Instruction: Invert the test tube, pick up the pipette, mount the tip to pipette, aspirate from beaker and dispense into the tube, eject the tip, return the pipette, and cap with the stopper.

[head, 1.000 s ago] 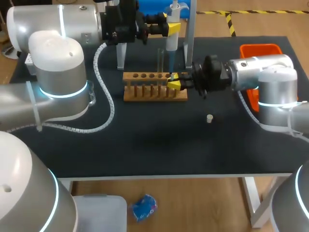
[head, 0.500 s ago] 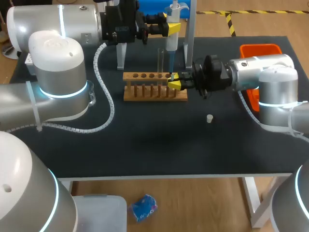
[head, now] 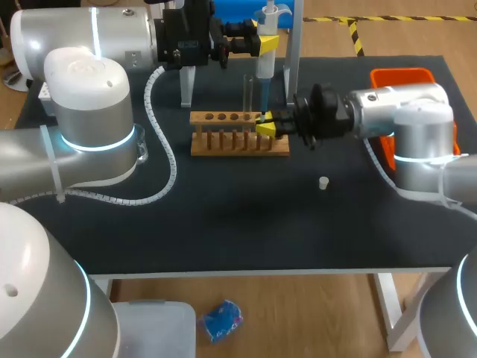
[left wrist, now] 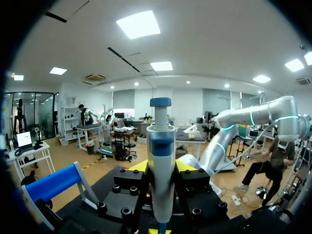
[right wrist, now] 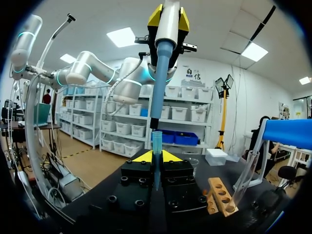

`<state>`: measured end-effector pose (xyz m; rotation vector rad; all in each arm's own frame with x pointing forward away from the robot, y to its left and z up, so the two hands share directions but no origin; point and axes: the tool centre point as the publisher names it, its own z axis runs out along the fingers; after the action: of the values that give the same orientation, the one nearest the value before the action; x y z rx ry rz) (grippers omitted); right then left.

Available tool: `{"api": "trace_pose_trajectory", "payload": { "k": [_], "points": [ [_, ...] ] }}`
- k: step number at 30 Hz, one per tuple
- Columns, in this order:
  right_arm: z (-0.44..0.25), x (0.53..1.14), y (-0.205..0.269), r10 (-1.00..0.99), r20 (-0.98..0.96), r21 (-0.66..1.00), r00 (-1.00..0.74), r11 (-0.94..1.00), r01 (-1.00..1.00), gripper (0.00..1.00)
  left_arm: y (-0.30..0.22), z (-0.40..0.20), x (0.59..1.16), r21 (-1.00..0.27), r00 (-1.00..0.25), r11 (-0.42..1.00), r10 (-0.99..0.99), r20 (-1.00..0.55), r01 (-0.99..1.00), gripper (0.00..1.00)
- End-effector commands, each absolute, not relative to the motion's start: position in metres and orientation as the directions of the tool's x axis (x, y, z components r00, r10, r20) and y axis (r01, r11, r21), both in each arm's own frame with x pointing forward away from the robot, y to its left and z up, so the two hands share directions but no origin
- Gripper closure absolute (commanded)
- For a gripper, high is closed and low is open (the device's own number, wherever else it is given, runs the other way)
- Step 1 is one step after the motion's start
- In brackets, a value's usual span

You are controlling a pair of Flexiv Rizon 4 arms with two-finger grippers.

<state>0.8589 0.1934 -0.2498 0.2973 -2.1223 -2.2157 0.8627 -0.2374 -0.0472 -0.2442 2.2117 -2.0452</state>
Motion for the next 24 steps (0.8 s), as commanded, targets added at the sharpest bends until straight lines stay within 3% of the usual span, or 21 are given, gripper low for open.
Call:
{"api": "trace_pose_trajectory", "payload": {
  "k": [1, 24],
  "points": [
    [-0.2475, 0.8611, 0.1953, -0.183, -0.101, 0.994, -0.978, -0.048, -0.094, 1.0, -0.2362, -0.0468, 0.8629, -0.997, -0.981, 0.075, -0.195, 0.022, -0.037, 1.0],
    [-0.2444, 0.856, 0.1922, -0.181, -0.134, 0.99, -0.974, -0.061, -0.124, 1.0, -0.2362, -0.0468, 0.8629, -0.997, -0.981, 0.075, -0.195, 0.022, -0.037, 1.0]
  ]
}}
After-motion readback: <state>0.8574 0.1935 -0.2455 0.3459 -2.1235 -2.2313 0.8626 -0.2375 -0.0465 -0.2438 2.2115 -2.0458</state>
